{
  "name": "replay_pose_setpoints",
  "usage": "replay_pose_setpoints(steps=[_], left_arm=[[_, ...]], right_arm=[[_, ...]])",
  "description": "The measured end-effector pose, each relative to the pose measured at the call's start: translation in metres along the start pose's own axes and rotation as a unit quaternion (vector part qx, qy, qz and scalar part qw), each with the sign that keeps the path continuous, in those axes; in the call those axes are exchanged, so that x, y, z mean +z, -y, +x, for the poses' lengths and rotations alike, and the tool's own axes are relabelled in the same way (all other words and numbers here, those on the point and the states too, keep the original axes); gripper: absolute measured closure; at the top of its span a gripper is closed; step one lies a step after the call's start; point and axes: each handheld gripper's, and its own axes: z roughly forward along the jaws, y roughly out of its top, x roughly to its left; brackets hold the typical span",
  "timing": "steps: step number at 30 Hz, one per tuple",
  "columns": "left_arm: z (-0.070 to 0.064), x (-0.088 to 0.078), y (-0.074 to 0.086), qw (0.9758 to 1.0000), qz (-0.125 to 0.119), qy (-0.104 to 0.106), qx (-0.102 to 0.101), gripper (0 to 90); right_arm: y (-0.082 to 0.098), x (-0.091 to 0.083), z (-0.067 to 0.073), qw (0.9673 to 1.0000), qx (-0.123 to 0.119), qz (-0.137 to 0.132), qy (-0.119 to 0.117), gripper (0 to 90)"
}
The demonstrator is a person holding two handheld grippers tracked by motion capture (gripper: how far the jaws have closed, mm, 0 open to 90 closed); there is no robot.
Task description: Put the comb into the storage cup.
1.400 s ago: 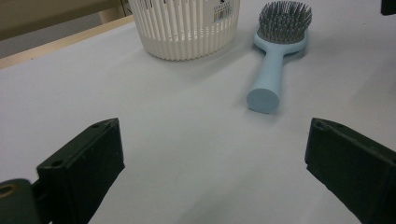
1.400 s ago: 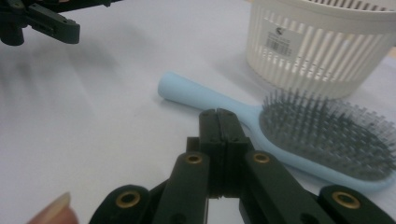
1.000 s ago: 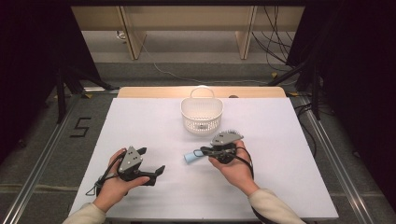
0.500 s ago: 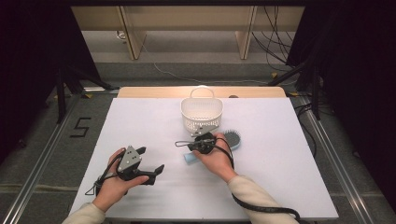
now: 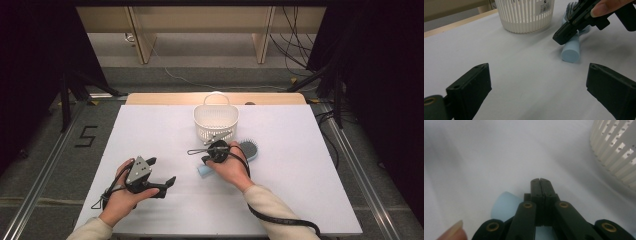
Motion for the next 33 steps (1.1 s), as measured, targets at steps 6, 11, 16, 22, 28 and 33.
replay_pose_setpoints(steps=[6, 11, 16, 22, 28, 33], left_arm=[[0.0, 0.0, 0.0, 1.0, 0.0, 0.001, 0.001, 5.2], [0.0, -0.001, 0.0, 1.0, 0.001, -0.001, 0.001, 5.3], [-0.001, -0.001, 0.0, 1.0, 0.001, 0.0, 0.001, 5.3], [-0.001, -0.001, 0.0, 1.0, 0.002, -0.001, 0.002, 5.3], [-0.001, 0.0, 0.0, 1.0, 0.003, 0.001, 0.003, 5.4], [-0.001, -0.001, 0.0, 1.0, 0.002, 0.0, 0.003, 5.4]], right_arm=[[0.0, -0.001, 0.001, 0.9996, 0.003, 0.029, -0.004, 90.0], [0.003, -0.009, 0.006, 0.9981, 0.0, 0.061, -0.008, 90.0], [0.01, -0.02, 0.011, 0.9956, -0.008, 0.093, -0.011, 90.0], [0.023, -0.032, 0.015, 0.9927, -0.015, 0.118, -0.017, 90.0], [0.038, -0.047, 0.014, 0.9909, -0.016, 0.133, -0.018, 90.0], [0.054, -0.06, 0.011, 0.9891, -0.007, 0.147, -0.009, 90.0]])
